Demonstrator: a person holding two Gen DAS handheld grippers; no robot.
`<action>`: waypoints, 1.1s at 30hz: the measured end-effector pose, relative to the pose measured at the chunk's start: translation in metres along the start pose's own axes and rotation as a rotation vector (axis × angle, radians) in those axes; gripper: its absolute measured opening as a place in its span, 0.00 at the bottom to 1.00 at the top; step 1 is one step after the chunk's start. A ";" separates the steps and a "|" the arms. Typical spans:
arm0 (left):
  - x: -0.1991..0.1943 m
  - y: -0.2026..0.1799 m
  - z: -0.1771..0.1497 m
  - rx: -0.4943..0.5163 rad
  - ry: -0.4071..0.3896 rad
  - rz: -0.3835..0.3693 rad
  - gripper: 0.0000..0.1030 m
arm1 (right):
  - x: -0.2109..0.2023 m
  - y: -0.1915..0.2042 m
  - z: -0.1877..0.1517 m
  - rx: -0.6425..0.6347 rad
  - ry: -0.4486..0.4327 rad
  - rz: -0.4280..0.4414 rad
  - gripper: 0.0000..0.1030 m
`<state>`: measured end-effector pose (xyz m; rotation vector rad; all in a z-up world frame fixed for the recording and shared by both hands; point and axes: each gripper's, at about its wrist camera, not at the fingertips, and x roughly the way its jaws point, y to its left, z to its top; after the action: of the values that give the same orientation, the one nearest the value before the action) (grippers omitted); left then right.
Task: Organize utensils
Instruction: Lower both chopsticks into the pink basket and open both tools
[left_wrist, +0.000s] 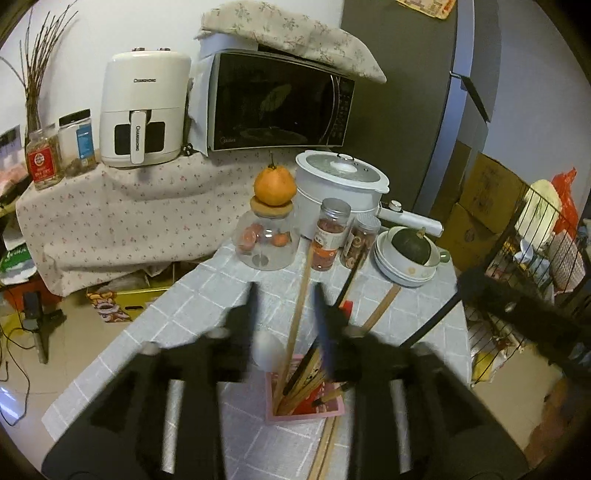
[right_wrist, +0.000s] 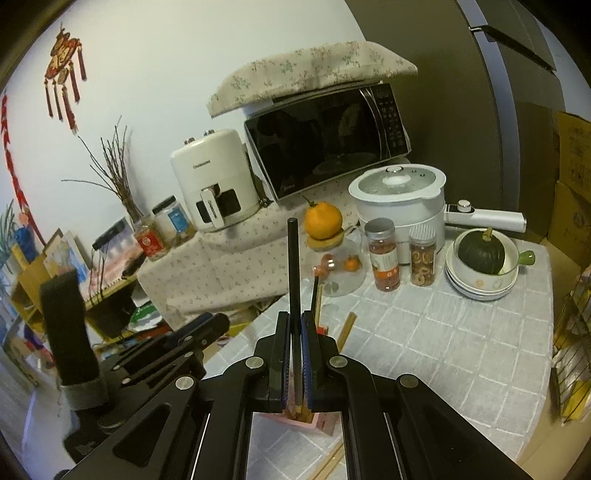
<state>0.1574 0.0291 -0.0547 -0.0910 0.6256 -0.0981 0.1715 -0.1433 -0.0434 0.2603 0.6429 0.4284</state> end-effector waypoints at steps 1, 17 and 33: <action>-0.004 0.000 0.001 -0.003 -0.006 -0.003 0.42 | 0.003 -0.001 -0.001 0.000 0.006 -0.002 0.06; -0.017 0.025 -0.016 -0.030 0.158 0.038 0.54 | 0.056 -0.011 -0.016 0.082 0.145 0.027 0.06; -0.001 0.038 -0.043 -0.064 0.340 0.036 0.66 | 0.024 -0.043 -0.007 0.163 0.106 0.025 0.40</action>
<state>0.1335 0.0643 -0.0932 -0.1261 0.9698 -0.0593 0.1970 -0.1692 -0.0768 0.4021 0.7809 0.4163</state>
